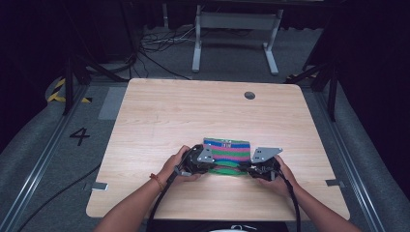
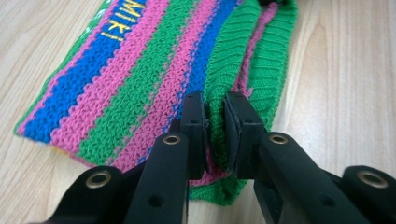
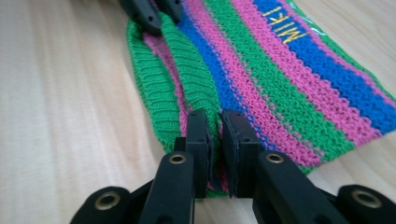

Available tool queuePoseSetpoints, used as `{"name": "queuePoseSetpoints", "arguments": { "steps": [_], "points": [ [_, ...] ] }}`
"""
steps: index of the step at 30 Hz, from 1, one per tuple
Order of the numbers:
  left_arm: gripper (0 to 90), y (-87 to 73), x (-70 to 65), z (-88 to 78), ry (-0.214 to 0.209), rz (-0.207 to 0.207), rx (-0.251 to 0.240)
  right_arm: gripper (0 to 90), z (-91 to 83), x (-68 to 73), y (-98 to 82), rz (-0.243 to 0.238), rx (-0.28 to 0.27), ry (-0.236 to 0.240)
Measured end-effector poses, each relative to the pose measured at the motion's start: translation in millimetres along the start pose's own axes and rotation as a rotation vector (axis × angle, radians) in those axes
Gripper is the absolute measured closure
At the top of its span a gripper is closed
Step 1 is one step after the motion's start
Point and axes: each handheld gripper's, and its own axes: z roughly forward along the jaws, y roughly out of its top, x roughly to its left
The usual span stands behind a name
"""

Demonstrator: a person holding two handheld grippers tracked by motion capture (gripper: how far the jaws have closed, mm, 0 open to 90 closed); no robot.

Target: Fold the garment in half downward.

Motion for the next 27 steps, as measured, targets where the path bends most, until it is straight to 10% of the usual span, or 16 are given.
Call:
{"name": "queuePoseSetpoints", "arguments": {
  "steps": [7, 27],
  "points": [
    [79.2, -1.1, 15.8, 6.2, -0.028, -0.064, -0.037, 82.6, 4.4, -15.1, 3.0, -0.013, 0.009, -0.011],
    [74.7, 8.0, 17.6, -1.8, -0.007, -0.056, -0.042, 80.3, 2.5, -20.9, 7.5, -0.019, 0.026, -0.036]
  ]
}}
